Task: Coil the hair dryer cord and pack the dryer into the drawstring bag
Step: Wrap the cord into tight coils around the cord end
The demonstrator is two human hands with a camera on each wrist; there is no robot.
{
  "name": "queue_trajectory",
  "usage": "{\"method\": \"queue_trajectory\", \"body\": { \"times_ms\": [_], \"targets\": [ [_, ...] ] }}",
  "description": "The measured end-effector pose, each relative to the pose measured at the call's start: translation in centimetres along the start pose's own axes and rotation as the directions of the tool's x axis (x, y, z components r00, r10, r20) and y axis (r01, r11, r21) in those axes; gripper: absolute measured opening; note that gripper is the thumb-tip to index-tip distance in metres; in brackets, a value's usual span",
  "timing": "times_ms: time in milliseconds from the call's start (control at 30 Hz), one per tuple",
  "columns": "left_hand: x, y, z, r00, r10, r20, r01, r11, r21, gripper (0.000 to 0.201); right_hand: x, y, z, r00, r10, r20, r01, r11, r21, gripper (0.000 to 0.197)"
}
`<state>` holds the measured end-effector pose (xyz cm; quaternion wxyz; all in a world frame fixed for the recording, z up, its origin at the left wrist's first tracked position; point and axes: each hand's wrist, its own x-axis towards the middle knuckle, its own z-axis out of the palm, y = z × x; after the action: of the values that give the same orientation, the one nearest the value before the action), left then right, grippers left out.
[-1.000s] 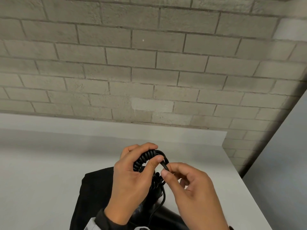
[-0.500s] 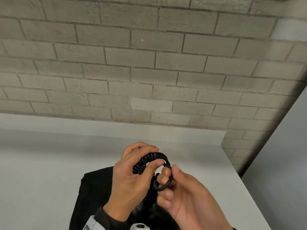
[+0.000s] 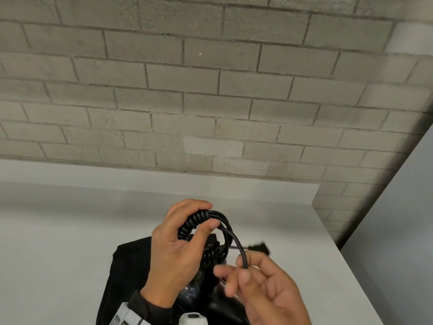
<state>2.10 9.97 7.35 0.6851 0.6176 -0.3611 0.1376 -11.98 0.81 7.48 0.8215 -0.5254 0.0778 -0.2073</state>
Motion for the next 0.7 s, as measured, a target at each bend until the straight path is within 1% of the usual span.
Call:
{"method": "queue_trajectory", "body": {
  "times_ms": [67,100,167,300,400,500,533,600,633,700],
  "targets": [
    [0.0,0.0,0.0,1.0,-0.009,0.004,0.009,1.0,-0.007,0.022,0.0,-0.7,-0.7,0.996,0.091,0.024,-0.094,0.981,0.17,0.061],
    [0.0,0.0,0.1,1.0,-0.016,0.007,0.016,1.0,-0.014,0.022,-0.1,-0.9,-0.9,0.992,0.121,0.022,-0.123,0.969,0.215,0.063],
    [0.0,0.0,0.1,1.0,-0.018,0.022,0.019,1.0,-0.017,0.022,-0.2,-1.3,-1.1,0.988,0.157,0.009,-0.154,0.957,0.246,0.067],
    [-0.2,0.4,0.2,0.999,-0.029,0.035,0.029,0.999,-0.013,0.023,-0.5,-1.9,-1.7,0.977,0.212,0.003,-0.209,0.957,0.2,0.075],
    [-0.1,0.9,0.1,0.996,-0.084,0.037,0.086,0.995,-0.047,0.023,-0.7,-2.7,-1.9,0.977,0.214,0.01,-0.214,0.974,0.076,0.074],
    [0.0,1.1,-0.1,0.991,-0.11,0.077,0.117,0.989,-0.094,0.02,-0.7,-4.0,-2.1,0.976,0.216,0.003,-0.216,0.975,-0.043,0.074],
    [0.0,1.2,-0.1,0.99,-0.112,0.091,0.122,0.986,-0.112,0.021,-0.7,-4.6,-2.2,0.97,0.241,0.023,-0.24,0.97,-0.041,0.074],
    [0.1,1.4,-0.2,0.987,-0.111,0.114,0.128,0.98,-0.154,0.021,-0.6,-6.0,-2.8,0.942,0.323,0.091,-0.324,0.946,0.0,0.073],
    [0.2,1.5,-0.2,0.986,-0.11,0.124,0.131,0.976,-0.174,0.021,-0.5,-6.6,-3.0,0.923,0.368,0.116,-0.37,0.929,0.003,0.07],
    [0.2,1.7,-0.2,0.984,-0.112,0.141,0.138,0.971,-0.193,0.022,0.0,-7.6,-3.7,0.898,0.429,0.097,-0.426,0.903,-0.053,0.056]
  ]
}}
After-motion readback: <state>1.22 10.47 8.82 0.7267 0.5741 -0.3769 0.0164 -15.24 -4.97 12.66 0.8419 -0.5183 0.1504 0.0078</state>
